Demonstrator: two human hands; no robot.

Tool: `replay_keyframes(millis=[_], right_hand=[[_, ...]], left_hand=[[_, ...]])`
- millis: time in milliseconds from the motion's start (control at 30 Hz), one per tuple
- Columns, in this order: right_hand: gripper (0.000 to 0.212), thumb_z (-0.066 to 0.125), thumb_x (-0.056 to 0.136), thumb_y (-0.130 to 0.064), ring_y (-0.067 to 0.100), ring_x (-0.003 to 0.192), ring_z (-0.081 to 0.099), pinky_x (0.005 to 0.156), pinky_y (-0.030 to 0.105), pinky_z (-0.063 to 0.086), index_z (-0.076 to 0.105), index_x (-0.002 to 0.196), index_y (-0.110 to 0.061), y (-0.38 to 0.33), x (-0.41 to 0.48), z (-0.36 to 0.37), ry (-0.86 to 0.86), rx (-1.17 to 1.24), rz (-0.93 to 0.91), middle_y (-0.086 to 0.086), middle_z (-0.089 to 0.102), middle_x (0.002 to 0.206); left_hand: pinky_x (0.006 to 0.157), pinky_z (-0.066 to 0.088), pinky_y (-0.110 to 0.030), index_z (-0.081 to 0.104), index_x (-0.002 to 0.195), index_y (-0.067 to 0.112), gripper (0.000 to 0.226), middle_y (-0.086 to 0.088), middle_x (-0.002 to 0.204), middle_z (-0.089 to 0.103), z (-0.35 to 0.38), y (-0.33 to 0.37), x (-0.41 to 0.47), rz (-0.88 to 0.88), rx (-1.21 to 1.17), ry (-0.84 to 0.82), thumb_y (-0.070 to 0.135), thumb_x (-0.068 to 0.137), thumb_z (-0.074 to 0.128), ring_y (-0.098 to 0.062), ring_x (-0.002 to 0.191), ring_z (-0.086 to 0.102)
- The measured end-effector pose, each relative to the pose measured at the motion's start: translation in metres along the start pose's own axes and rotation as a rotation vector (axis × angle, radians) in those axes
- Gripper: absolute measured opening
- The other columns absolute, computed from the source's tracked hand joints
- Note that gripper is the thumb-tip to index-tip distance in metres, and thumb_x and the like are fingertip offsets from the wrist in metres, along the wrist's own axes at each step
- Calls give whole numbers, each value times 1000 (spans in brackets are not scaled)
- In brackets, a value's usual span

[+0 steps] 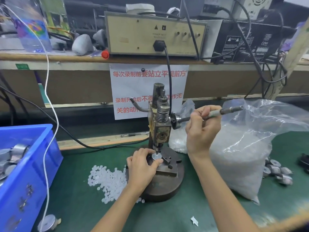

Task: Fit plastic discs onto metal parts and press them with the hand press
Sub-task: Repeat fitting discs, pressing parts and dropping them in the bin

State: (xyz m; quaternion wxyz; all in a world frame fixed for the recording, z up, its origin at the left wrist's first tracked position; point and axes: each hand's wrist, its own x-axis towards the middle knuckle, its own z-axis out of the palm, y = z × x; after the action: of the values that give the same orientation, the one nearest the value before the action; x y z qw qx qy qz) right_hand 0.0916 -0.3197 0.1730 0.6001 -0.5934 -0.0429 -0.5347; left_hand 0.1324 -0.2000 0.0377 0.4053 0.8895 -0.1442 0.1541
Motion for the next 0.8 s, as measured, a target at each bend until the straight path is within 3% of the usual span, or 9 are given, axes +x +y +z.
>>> replay_keyframes(millis=[133,200,267,333,433,500,600,700,800], right_hand=[[30,42,84,2,10,48,35,45,34,31,33,74,-26,-7,22,8,-47,-109,-42,-9,35,62],[30,42,86,2,1,49,36,48,26,36,34,73,-23,-11,49,18,-112,-197,65,-8,37,63],[20,43,91,-2,5,58,46,61,31,48,42,81,-20,-11,70,27,-217,-300,250,-4,47,73],[15,45,93,-8,13,64,57,70,37,51,47,106,-15,-5,65,25,-315,-340,410,-3,55,95],[32,48,92,-8,9,79,61,73,29,53,46,121,-21,12,15,-1,-228,-342,388,-9,55,115],[23,49,91,-5,8,76,60,71,26,52,53,103,-25,24,-24,-25,-195,-344,420,-9,60,102],[22,50,89,-2,9,53,53,57,24,45,60,86,-21,41,-75,-58,-280,-386,554,-1,64,75],[22,50,93,-10,9,45,50,49,20,39,65,84,-23,45,-106,-82,-438,-374,616,-3,63,63],[20,50,96,-17,14,50,54,43,24,41,67,84,-20,42,-113,-93,-590,-291,710,-4,63,61]], left_hand=[[77,14,-21,62,104,30,33,21,99,53,-1,3,-2,8,9,-3,50,79,66,-3,100,47],[79,15,-22,62,105,29,32,18,105,57,-3,5,-3,-7,7,-10,49,79,66,-6,103,48],[82,17,-24,62,106,29,32,16,109,59,-4,7,-4,-33,8,-25,48,80,65,-8,106,48],[86,21,-27,62,107,29,31,15,111,60,-6,10,-4,-55,10,-42,46,81,65,-10,107,49],[90,26,-32,61,112,28,33,11,115,62,-11,11,-2,-38,59,-87,40,81,67,-14,108,50],[91,27,-33,61,114,27,36,9,118,61,-15,12,-3,-15,117,-126,38,80,69,-16,111,48],[87,19,-30,65,107,27,36,13,123,57,-19,14,-18,34,148,-46,41,75,73,-15,115,41],[86,17,-26,64,99,28,32,22,114,53,-12,21,-51,119,28,68,36,71,77,-8,113,37],[86,20,-18,59,98,28,30,30,98,49,1,35,-85,141,-141,18,26,72,74,-1,102,40]])
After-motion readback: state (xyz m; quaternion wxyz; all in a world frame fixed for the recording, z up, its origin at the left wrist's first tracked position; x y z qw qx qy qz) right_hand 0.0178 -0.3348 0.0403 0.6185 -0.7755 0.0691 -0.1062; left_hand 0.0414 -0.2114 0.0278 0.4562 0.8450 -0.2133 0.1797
